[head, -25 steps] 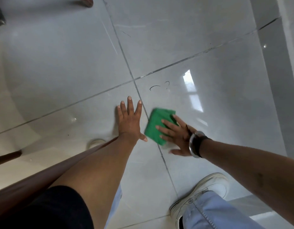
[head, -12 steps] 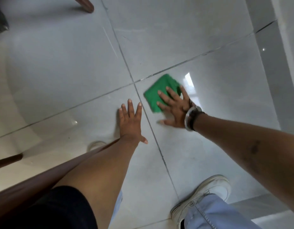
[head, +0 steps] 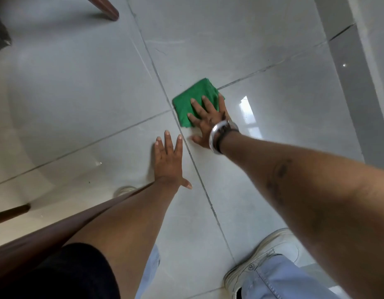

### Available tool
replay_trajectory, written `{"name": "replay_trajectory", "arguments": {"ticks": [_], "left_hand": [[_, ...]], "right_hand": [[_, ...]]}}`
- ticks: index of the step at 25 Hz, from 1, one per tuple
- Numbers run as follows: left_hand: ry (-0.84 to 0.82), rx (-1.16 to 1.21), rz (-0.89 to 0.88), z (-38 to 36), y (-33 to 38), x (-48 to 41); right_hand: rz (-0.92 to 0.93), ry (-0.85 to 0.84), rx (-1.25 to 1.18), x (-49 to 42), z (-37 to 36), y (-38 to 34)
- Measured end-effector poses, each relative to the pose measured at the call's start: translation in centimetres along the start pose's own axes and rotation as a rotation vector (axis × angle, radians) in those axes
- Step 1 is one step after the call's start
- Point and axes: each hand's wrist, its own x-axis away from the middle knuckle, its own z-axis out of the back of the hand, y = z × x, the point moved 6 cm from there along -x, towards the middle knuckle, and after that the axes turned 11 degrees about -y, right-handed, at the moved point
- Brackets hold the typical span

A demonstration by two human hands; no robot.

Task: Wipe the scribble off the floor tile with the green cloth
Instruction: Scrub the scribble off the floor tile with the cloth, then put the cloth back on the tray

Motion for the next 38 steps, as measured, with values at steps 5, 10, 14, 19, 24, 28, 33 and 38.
{"name": "replay_trajectory", "arguments": {"ticks": [5, 10, 14, 19, 24, 28, 33, 38], "left_hand": [[-0.057, -0.036, 0.015, 0.6, 0.1, 0.5], [-0.156, -0.142, 0.077, 1.7, 1.0, 1.7], [-0.203, -0.008, 0.025, 3.8, 3.6, 5.3], [-0.285, 0.817, -0.042, 8.1, 4.3, 13.8], [-0.329, 1.725, -0.102, 16.6, -1.1, 28.1], [-0.494, 1.850, -0.331, 22.4, -7.7, 38.6], [-0.244, 1.834, -0.255, 25.9, -18.3, 45.0], [0.140, 1.523, 0.023, 22.9, -27.8, 46.1]], "right_hand": [[0.061, -0.067, -0.034, 10.4, -10.4, -3.1], [-0.002, -0.022, -0.170, 12.4, -13.1, 2.0], [-0.520, -0.014, -0.617, 10.3, -10.1, 8.2], [-0.708, -0.118, -1.732, 17.3, -5.5, 6.8], [-0.447, -0.209, -2.629, 33.7, 8.4, 1.1], [-0.024, -0.134, -2.717, 41.9, 20.7, 0.6], [0.040, -0.180, -2.201, 44.5, 33.1, -4.3], [-0.251, -0.035, -1.592, 42.1, 37.9, -12.7]]}}
